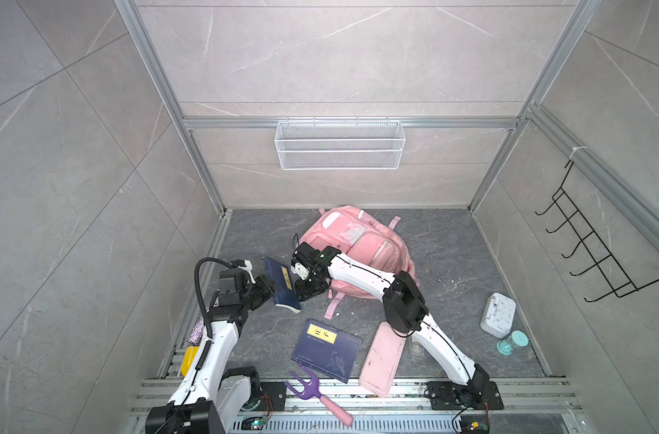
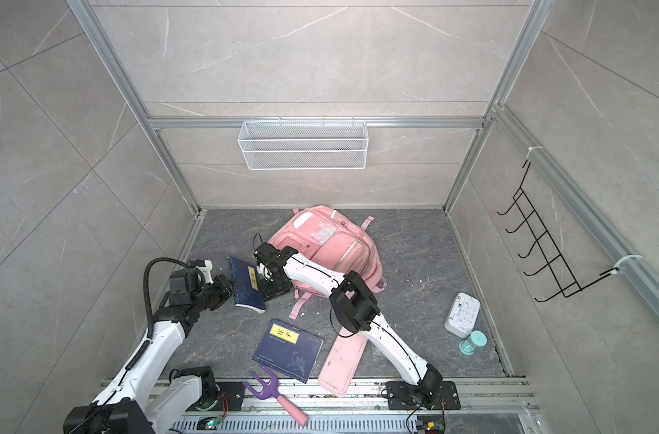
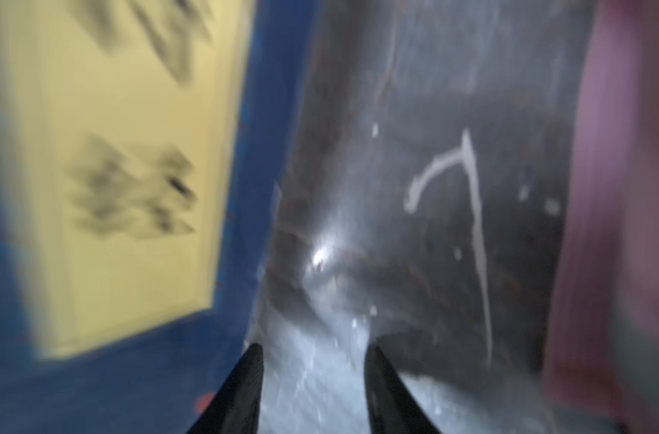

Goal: Pack books, pencil case, and school supplies into a backpack
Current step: Pick up the book from the middle-left of the table, then pass the book.

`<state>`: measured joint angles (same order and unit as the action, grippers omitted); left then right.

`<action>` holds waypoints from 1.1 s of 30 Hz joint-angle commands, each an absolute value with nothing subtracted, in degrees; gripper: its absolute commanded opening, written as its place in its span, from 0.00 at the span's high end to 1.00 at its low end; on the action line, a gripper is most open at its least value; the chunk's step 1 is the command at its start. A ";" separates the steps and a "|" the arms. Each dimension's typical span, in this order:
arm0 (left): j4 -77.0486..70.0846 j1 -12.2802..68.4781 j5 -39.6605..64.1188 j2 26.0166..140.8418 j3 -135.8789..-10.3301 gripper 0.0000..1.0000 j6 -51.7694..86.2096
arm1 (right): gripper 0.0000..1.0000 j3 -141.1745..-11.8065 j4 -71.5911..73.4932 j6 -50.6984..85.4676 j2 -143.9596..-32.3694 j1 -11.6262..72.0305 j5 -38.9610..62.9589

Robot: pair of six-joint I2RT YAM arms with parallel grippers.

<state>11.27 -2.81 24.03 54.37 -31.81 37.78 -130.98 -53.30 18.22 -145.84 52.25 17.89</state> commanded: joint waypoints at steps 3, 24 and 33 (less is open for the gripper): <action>13.84 -2.55 26.91 52.29 -39.04 1.00 35.11 | 0.46 -117.33 -45.34 20.68 -130.44 49.73 19.39; -17.70 -2.20 55.63 61.70 -38.76 1.00 50.77 | 0.23 -71.89 1.19 39.60 -100.89 35.88 46.74; -19.86 -1.69 57.94 61.79 -38.76 1.00 52.35 | 0.22 -69.57 11.96 46.47 -101.20 35.27 50.75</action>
